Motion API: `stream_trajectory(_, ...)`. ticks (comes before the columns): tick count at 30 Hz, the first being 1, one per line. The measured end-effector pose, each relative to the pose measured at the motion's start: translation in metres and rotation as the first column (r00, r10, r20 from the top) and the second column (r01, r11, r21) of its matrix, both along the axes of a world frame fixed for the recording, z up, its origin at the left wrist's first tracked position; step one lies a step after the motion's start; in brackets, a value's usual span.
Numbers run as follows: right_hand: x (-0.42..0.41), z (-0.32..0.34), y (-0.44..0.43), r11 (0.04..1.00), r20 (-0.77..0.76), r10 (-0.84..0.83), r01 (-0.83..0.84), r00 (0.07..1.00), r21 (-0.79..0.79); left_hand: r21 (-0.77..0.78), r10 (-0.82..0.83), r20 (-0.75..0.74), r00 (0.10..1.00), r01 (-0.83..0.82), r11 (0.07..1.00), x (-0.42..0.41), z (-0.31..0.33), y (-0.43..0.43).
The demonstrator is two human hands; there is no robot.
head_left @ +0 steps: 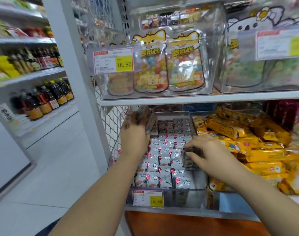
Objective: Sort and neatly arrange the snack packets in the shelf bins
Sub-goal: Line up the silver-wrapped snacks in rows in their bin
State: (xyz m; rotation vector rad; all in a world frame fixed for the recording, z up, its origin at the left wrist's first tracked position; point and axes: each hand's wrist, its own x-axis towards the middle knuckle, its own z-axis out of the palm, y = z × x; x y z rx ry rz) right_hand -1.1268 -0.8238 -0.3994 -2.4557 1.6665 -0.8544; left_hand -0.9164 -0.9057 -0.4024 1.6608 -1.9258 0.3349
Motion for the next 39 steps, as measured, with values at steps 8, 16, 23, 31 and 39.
stream_trajectory(8,0.001,0.004,0.011,0.999,0.077,-0.041,0.039,0.996,0.025,-0.133,-0.258,-0.317,0.912,0.227,0.965,0.002,-0.004,0.051)
stream_trajectory(16,0.014,0.024,0.025,0.966,0.691,-0.129,-0.068,0.711,0.25,-0.306,-0.57,-0.313,0.759,0.488,0.818,-0.017,-0.011,0.102)
stream_trajectory(23,0.009,0.023,0.029,0.907,0.853,-0.193,-0.244,0.485,0.343,-0.169,-0.613,-0.422,0.668,0.606,0.777,-0.03,-0.005,0.117)
stream_trajectory(31,-0.021,0.033,0.029,0.953,0.874,-0.122,-0.192,0.471,0.236,-0.167,-0.435,-0.78,0.45,0.521,0.837,-0.045,0.015,0.121)
stream_trajectory(39,-0.046,0.037,0.034,0.953,0.574,0.002,-0.175,0.819,0.246,0.008,-0.212,-0.87,0.444,0.444,0.896,-0.024,0.006,0.109)
